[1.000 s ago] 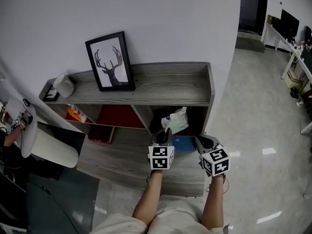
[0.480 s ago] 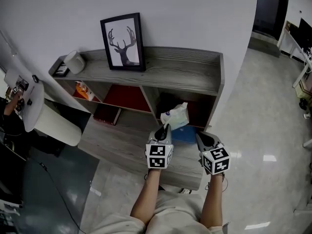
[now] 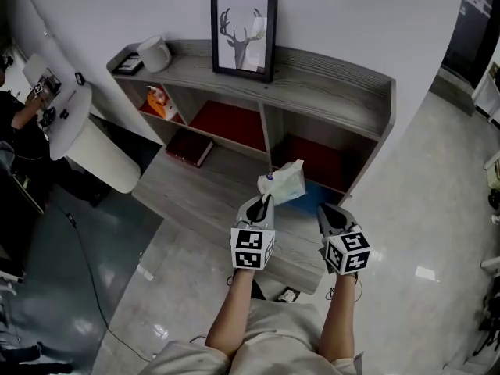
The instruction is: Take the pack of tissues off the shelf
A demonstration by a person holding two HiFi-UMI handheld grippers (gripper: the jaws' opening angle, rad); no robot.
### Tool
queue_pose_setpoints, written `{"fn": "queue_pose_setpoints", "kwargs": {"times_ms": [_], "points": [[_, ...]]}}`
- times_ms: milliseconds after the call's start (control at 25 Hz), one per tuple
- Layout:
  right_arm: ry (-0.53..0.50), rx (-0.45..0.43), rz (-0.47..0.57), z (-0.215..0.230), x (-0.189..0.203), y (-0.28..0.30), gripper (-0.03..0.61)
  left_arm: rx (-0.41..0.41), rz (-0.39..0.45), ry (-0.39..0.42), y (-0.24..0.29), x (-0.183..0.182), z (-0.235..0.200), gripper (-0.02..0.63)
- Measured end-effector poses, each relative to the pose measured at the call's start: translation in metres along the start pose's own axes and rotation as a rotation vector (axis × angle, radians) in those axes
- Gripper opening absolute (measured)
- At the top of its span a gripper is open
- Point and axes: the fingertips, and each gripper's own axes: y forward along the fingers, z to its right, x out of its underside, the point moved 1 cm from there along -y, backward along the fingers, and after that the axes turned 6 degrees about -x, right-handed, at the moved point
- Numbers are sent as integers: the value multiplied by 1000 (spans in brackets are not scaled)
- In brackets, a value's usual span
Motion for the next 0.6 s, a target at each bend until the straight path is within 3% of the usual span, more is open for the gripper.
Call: {"fn": "queue_pose_setpoints", "kwargs": {"times_ms": [280,600], "points": [[4,-38,-15,-28,12,8,15,-28,-4,-19,-32,14,-17,18],[26,-5,9,-61,9,-16,17,-8,-6,-20,-78,16,-26,18]]}}
